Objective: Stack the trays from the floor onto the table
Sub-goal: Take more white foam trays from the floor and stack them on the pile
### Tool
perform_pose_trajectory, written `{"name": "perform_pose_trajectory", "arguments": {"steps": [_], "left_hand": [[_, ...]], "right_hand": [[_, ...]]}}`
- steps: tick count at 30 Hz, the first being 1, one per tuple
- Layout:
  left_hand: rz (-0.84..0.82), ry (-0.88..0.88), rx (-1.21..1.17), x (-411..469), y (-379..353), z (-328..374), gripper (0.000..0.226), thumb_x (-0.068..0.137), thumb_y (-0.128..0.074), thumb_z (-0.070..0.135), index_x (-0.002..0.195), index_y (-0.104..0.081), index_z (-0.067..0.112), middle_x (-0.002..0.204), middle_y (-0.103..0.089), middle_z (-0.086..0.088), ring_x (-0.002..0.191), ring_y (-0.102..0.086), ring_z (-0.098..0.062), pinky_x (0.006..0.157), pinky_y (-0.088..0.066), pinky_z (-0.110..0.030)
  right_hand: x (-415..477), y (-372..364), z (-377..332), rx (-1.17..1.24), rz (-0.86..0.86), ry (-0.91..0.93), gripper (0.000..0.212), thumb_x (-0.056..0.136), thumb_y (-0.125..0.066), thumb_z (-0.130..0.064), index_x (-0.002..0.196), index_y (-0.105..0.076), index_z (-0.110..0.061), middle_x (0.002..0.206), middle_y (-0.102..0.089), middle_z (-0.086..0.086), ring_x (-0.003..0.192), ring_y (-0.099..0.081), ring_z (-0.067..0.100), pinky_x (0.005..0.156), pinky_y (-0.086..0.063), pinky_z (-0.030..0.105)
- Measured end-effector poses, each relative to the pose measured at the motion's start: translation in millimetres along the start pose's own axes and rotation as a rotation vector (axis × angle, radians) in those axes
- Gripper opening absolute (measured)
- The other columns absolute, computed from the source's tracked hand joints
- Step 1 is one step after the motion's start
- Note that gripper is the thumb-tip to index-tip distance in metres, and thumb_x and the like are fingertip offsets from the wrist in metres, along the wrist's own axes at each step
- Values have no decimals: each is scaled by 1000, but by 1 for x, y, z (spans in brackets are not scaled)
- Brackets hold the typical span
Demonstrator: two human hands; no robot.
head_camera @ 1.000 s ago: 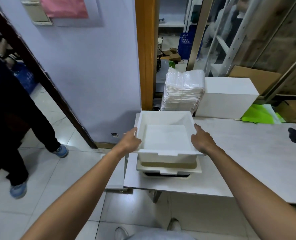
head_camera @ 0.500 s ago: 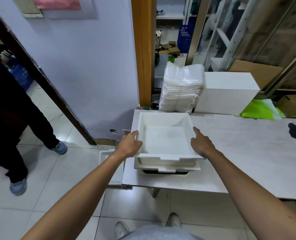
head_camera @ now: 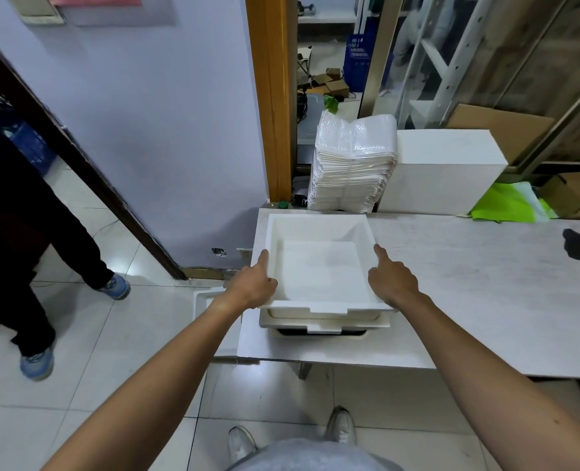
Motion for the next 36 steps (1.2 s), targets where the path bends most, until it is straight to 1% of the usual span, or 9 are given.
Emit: {"name": "perform_pose_trajectory", "arguments": {"steps": [4, 8, 13, 16, 20, 23, 25, 31, 36], "left_hand": [[-19, 4, -35, 1, -5, -4, 63, 89, -41, 29, 146, -16, 28, 82, -61, -13, 56, -57, -27, 55, -46, -35], [-20, 22, -42, 3, -11, -10, 69, 89, -40, 36, 151, -8, 35, 98, -66, -22, 75, -59, -37, 68, -54, -43], [-2, 16, -40, 3, -14, -11, 73, 92, -39, 37, 155, -3, 36, 101, -67, -14, 82, -63, -36, 77, -58, -46], [12, 20, -50, 3, -17, -14, 75, 92, -40, 38, 157, -1, 36, 104, -68, -14, 87, -64, -36, 81, -57, -47], [38, 35, -43, 1, -21, -13, 75, 96, -41, 36, 159, -1, 36, 121, -64, -17, 108, -58, -39, 85, -50, -43], [39, 56, -55, 3, -22, -14, 75, 95, -41, 42, 157, 2, 42, 147, -45, -22, 125, -51, -43, 102, -44, -55], [23, 73, -51, 4, -23, -16, 76, 94, -40, 44, 156, 4, 45, 154, -33, -24, 129, -48, -45, 106, -41, -56], [5, 60, -40, 0, -25, -14, 79, 93, -41, 39, 156, 7, 43, 153, -37, -21, 127, -50, -41, 98, -44, -50], [0, 28, -31, -4, -29, -15, 87, 88, -45, 37, 156, 9, 39, 140, -50, -18, 110, -57, -36, 88, -51, -46]], "right_hand": [[-2, -1, 0, -34, -25, 16, 74, 93, -37, -18, 160, -8, -31, 81, -57, 3, 76, -57, 26, 68, -43, 35], [-2, -4, 2, -75, -34, 32, 75, 94, -38, -21, 160, -3, -30, 80, -58, 3, 71, -55, 24, 66, -43, 35], [3, -8, 4, -109, -23, 43, 77, 94, -38, -22, 161, -1, -29, 82, -57, 3, 73, -54, 24, 66, -40, 35], [5, -12, 6, -137, -12, 51, 77, 95, -39, -25, 161, 1, -29, 98, -59, 7, 81, -55, 28, 70, -40, 36], [6, -16, 8, -185, 8, 49, 74, 99, -38, -28, 161, 3, -28, 129, -49, 16, 88, -50, 31, 76, -40, 38], [7, -18, 8, -186, 5, 59, 75, 100, -39, -29, 161, 4, -27, 134, -46, 16, 99, -56, 34, 78, -40, 38], [8, -20, 9, -175, -3, 64, 77, 99, -40, -30, 161, 6, -27, 134, -48, 16, 104, -57, 35, 79, -40, 38], [10, -26, 11, -177, -5, 71, 80, 98, -41, -30, 160, 9, -25, 127, -54, 16, 93, -56, 32, 78, -43, 38], [11, -35, 15, -173, -18, 83, 82, 99, -42, -30, 160, 13, -24, 137, -47, 17, 104, -59, 37, 79, -42, 38]]}}
Point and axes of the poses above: each hand's wrist, its own x-axis towards the middle knuckle, its own y-axis out of the back of the hand, z = x × y, the point moved 3 cm from there along x, towards the middle knuckle
